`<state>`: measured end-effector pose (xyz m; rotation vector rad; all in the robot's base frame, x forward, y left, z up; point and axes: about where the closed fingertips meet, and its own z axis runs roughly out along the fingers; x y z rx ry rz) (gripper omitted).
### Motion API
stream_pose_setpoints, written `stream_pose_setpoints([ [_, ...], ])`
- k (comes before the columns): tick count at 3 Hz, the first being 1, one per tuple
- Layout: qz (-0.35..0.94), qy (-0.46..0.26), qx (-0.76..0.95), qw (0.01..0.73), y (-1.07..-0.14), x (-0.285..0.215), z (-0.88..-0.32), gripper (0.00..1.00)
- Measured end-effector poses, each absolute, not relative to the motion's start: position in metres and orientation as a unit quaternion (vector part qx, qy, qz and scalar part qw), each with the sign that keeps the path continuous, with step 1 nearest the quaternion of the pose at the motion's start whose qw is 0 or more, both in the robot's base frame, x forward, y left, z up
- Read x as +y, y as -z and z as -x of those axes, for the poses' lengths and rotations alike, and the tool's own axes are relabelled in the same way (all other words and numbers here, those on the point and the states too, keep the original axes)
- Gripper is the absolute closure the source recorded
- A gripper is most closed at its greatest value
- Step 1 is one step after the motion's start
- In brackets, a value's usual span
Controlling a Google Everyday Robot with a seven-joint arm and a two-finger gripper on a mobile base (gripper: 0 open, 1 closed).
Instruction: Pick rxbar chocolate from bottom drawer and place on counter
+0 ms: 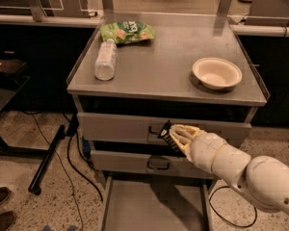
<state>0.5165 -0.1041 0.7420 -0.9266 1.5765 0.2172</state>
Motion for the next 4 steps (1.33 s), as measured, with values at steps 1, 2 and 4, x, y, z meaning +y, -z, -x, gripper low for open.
stream_pose_setpoints([
  [1, 0.397, -0.056, 0.666, 0.63, -0.791, -0.116, -0.527, 1.0],
  [2, 0.404, -0.021, 0.649, 0.644, -0.842, -0.122, -0.541, 1.0],
  [4, 0.412, -0.012, 0.638, 0.65, -0.867, -0.12, -0.554, 1.0],
])
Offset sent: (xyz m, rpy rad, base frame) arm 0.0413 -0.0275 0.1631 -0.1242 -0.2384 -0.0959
